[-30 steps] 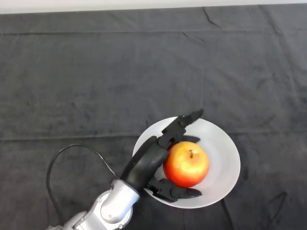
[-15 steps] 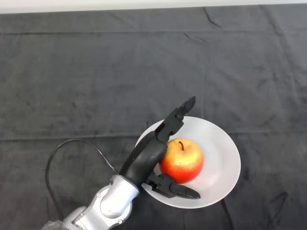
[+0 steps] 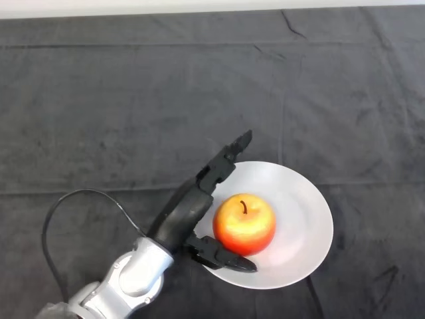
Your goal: Move the apple to the plate
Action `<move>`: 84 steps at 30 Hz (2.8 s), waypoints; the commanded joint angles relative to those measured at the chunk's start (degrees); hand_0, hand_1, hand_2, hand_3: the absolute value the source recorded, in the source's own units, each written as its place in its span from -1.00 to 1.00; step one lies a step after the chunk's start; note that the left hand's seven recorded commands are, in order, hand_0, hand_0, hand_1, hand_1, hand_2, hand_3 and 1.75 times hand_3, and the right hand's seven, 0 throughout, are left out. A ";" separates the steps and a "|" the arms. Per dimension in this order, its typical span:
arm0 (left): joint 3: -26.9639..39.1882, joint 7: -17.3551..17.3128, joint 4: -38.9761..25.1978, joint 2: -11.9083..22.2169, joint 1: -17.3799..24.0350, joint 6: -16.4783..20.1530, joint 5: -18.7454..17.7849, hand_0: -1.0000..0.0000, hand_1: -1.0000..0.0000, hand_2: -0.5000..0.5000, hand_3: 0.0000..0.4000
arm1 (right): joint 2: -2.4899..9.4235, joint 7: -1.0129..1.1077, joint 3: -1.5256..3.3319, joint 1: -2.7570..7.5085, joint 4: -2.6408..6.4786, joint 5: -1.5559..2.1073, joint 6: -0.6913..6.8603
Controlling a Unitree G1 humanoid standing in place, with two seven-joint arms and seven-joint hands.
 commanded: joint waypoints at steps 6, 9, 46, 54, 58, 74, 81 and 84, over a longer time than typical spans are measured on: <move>5.26 -1.72 -0.83 4.04 2.73 -2.34 -2.85 1.00 1.00 0.00 -1.00 | -0.85 -0.26 -0.83 -0.41 -0.93 1.19 -0.20; 7.05 -2.24 -0.64 4.82 3.32 -2.80 -3.35 1.00 1.00 0.00 -1.00 | -0.84 -0.27 -0.82 -0.41 -0.95 1.19 -0.21; 37.14 -15.63 19.51 17.65 9.41 -13.86 -21.36 1.00 1.00 0.00 -1.00 | -0.98 -0.17 -0.83 -0.52 -0.68 1.19 -0.15; 42.72 -18.34 23.61 18.93 9.76 -14.50 -24.58 1.00 1.00 0.00 -1.00 | -1.05 -0.11 -0.83 -0.57 -0.54 1.18 -0.14; 46.16 -20.64 25.30 20.15 10.91 -14.70 -27.15 1.00 1.00 0.00 -1.00 | -1.08 -0.08 -0.83 -0.60 -0.47 1.17 -0.13; 56.05 -21.48 32.44 23.82 12.62 -15.02 -30.86 1.00 1.00 0.00 -1.00 | -1.22 0.06 -0.84 -0.73 -0.15 1.12 -0.11; 57.03 -18.46 34.05 23.26 11.05 -15.95 -28.99 1.00 1.00 0.00 -1.00 | -1.26 0.12 -0.84 -0.77 -0.03 1.10 -0.11; 57.46 -18.01 34.30 23.08 10.78 -16.25 -28.48 1.00 1.00 0.00 -1.00 | -1.28 0.15 -0.83 -0.79 0.01 1.09 -0.11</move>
